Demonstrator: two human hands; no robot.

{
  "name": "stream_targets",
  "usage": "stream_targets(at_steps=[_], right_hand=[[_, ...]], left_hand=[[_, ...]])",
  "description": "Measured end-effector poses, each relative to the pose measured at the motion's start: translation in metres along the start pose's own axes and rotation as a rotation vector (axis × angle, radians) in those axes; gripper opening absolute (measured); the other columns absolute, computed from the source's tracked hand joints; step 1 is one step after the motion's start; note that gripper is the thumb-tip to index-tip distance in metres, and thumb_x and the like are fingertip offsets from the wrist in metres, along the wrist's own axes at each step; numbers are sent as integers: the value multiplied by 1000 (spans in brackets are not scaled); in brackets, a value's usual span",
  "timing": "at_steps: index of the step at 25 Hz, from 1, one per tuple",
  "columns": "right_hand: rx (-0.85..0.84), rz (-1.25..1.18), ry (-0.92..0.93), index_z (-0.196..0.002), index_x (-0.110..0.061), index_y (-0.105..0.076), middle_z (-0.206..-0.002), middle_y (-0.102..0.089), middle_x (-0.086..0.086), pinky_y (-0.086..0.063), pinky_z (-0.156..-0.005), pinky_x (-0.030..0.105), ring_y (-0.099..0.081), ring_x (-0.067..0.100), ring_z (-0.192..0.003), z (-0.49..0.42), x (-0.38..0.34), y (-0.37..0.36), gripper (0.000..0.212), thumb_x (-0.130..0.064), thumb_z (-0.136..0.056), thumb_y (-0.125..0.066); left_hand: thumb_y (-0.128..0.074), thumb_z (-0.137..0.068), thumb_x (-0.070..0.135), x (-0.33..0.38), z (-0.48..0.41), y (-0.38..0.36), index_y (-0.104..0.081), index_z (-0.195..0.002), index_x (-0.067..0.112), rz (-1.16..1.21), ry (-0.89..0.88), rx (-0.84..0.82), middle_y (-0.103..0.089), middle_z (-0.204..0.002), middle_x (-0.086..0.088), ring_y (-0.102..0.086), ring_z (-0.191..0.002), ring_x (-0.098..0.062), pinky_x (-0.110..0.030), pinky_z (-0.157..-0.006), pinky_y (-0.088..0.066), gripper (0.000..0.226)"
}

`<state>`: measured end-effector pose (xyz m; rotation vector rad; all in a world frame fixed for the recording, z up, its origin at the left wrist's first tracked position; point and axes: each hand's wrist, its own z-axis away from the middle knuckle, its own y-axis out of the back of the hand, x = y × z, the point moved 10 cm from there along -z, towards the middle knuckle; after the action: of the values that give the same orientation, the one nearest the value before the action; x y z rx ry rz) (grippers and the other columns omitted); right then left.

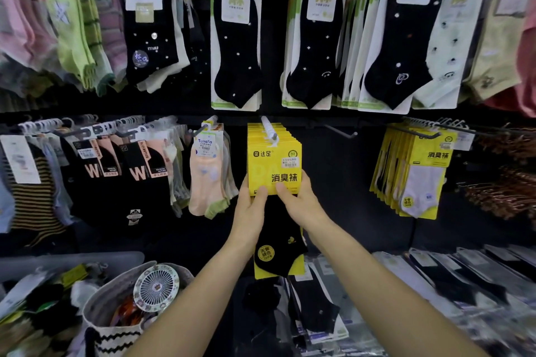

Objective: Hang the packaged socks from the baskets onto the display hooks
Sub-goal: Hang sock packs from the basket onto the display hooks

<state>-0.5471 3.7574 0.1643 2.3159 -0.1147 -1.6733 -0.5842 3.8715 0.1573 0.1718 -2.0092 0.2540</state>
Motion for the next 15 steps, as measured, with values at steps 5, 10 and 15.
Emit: stream_targets(at_steps=[5, 10, 15], right_hand=[[-117, 24, -16, -149, -23, -11, -139, -44, -6, -35, -102, 29, -41, 10, -124, 14, 15, -6, 74, -30, -91, -57], [-109, -48, -237, -148, -20, -17, -148, -35, 5, -34, -108, 31, -38, 16, -133, 90, 113, 10, 72, -32, -91, -58], [-158, 74, -679, -137, -6, -40, -102, -56, 3, -42, -90, 26, -53, 18, -102, 234, 279, 37, 54, -20, -90, -61]], left_hand=[[-33, -101, 29, -13, 12, 1, -41, -134, 33, 61, 119, 7, -58, -116, 16, -53, -111, -2, -23, -93, -43, 34], [-33, -99, 39, -95, 95, 26, -32, -143, 26, -39, 335, 126, -34, -149, 3, -35, -134, -11, -29, -110, -27, 45], [-34, -98, 44, -224, 250, 5, -25, -146, 17, -201, 768, 33, -24, -153, 1, -24, -141, -16, -28, -111, -20, 56]])
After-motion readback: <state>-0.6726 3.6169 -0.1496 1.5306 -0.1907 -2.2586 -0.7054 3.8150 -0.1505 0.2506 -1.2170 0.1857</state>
